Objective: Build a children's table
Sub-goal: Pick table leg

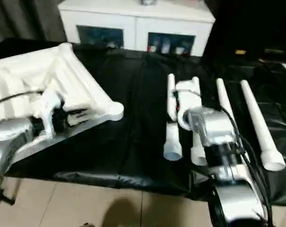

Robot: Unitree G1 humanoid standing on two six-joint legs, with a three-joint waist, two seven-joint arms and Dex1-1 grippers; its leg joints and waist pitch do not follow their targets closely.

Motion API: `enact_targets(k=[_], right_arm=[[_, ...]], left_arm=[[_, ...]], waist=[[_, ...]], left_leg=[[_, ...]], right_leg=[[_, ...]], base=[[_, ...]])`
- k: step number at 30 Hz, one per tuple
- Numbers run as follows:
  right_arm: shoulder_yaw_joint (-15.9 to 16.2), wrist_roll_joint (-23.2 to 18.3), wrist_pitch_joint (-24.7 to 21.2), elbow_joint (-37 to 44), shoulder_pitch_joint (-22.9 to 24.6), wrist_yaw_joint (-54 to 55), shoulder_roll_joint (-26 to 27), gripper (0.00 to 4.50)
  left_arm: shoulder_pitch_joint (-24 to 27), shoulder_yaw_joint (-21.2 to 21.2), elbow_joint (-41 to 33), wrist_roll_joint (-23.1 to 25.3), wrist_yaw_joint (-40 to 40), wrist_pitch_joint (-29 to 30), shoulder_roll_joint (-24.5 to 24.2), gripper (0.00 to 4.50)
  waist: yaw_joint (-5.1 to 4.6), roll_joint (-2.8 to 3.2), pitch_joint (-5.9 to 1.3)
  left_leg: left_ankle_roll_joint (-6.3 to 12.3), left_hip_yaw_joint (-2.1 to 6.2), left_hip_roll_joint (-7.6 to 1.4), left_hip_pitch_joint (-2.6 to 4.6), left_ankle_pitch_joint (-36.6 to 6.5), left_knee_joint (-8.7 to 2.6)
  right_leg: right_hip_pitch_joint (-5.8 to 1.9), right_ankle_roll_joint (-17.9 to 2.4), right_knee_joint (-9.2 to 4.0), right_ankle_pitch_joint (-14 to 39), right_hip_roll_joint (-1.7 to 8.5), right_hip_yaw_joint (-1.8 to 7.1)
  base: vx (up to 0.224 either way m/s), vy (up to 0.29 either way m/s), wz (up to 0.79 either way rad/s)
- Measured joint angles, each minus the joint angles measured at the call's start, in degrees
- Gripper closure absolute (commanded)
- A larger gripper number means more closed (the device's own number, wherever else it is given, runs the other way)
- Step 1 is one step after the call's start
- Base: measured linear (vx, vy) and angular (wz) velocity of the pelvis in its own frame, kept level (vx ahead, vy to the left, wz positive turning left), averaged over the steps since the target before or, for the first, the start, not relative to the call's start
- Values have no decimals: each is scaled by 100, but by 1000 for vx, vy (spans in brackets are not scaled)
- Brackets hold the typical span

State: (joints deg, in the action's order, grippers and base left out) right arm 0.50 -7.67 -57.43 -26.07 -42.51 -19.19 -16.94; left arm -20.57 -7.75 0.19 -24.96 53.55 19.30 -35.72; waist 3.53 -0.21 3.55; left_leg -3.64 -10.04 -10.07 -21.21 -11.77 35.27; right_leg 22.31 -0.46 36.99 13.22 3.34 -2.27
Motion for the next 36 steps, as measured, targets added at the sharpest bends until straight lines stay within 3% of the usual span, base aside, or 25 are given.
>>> enact_targets(k=[4, 6, 16, 20, 27, 31, 36], right_arm=[[-7, -174, -176, -627, -250, -182, 147, 0], [-10, -148, -197, -939, -311, -133, 198, 30], [-223, -169, -235, -1459, -496, -81, 222, 108], [-300, -195, -194, -1554, -512, -58, 214, 129], [-521, -270, -114, -1689, -511, -4, 212, 206], [-679, -328, -93, -1731, -507, 55, 219, 232], [-1174, -627, 41, -1738, -471, 128, 323, 266]], left_arm=[[168, -48, -579, -74, -98, 561, 254, 211], [243, -52, -875, -68, -168, 854, 345, 185], [282, -46, -1718, -418, -416, 1698, 65, 106], [272, -44, -1775, -409, -428, 1880, 46, 85], [150, -44, -1775, -367, -624, 1974, 28, 4], [147, -44, -1771, -292, -662, 2011, 81, 0], [-215, 197, -1317, -39, -1395, 1850, 512, 0]], waist=[[-22, -24, 1], [-23, -51, 7], [-17, -78, 15], [-16, -77, 15], [-15, -76, 13], [-15, -74, 13], [-7, -63, 15]], left_leg=[[10, -2, -1, 5, 9, 0], [5, -1, -5, 9, 12, -1], [-35, -1, -5, 7, 35, -6], [-41, -1, -6, 9, 39, -6], [-42, 0, -6, 15, 39, -6], [-43, 1, -6, 14, 40, -6], [-47, 3, -6, 11, 43, -5]], right_leg=[[-1, 0, 9, -2, 1, 0], [-3, 0, 13, -2, 0, -4], [-3, 1, 9, -3, -1, -4], [-4, 1, 12, -3, -2, -6], [-10, 2, 12, -3, -2, -6], [-10, 2, 12, -3, -2, -7], [-10, 4, 12, -9, -2, -8]], base=[[0, 0, 0], [0, 0, 0], [0, 0, 0], [0, 0, 0], [0, 0, 0], [0, 0, 0], [0, 0, 0]])
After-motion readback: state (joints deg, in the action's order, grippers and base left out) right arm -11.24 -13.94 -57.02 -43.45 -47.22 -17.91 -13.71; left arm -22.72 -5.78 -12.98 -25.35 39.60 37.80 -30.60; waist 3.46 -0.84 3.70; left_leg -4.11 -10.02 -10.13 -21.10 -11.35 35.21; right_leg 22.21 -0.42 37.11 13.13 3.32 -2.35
